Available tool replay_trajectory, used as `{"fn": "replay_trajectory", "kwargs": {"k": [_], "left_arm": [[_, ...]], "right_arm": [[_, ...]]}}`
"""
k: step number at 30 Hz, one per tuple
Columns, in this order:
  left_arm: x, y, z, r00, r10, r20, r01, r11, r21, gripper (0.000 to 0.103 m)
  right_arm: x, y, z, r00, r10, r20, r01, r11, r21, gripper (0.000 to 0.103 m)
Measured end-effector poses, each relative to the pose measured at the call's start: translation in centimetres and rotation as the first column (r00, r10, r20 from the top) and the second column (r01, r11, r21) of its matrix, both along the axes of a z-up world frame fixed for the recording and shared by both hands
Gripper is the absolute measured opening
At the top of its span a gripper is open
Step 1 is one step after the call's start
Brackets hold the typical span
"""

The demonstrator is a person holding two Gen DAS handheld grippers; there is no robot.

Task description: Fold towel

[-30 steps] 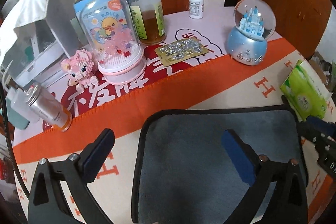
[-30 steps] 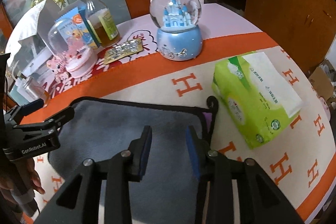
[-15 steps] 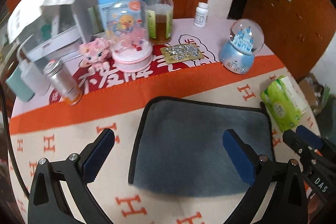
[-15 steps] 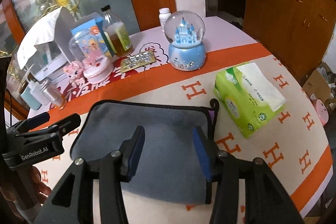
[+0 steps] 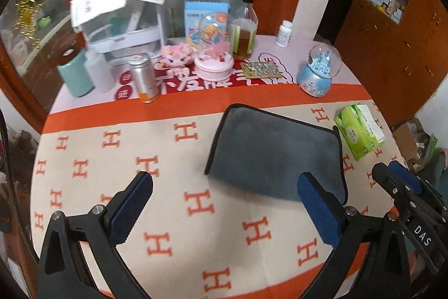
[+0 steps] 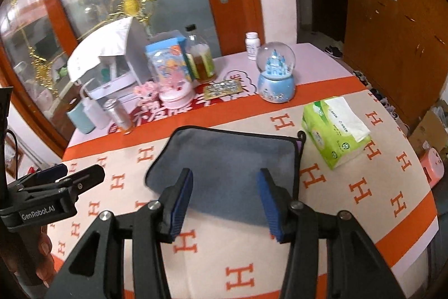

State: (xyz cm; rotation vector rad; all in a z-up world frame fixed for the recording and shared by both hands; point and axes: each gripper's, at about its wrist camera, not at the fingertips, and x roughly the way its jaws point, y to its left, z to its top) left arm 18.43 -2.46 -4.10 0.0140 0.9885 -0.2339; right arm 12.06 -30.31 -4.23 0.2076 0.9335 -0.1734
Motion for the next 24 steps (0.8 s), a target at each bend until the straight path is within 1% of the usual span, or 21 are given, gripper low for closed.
{"fn": "replay_trajectory", "kwargs": {"k": [4, 10, 16, 20, 24], "left_arm": [[-3.0, 1.3, 1.9, 0.999, 0.028, 0.023, -0.029, 0.999, 0.02, 0.102], [-7.4, 2.2, 3.9, 0.997, 0.049, 0.066, -0.051, 0.998, 0.036, 0.102], [-10.6, 2.6, 4.8, 0.989, 0.091, 0.113, -0.1, 0.992, 0.076, 0.102], [-12.0, 2.7, 4.8, 0.988, 0.109, 0.113, -0.12, 0.989, 0.087, 0.102], [-13.4, 2.4, 4.4, 0.986, 0.126, 0.112, -0.138, 0.985, 0.103, 0.102]], "right_arm": [[-1.6, 1.5, 1.4, 0.999, 0.033, 0.011, -0.033, 0.999, 0.009, 0.048], [-4.1, 3.4, 2.7, 0.996, 0.082, -0.016, -0.082, 0.996, 0.038, 0.048], [-5.9, 5.0, 3.3, 0.991, 0.13, -0.027, -0.129, 0.991, 0.032, 0.048], [-6.9, 5.7, 3.4, 0.989, 0.147, -0.032, -0.146, 0.989, 0.023, 0.048], [-7.8, 6.5, 3.5, 0.985, 0.171, -0.036, -0.171, 0.985, -0.01, 0.048]]}}
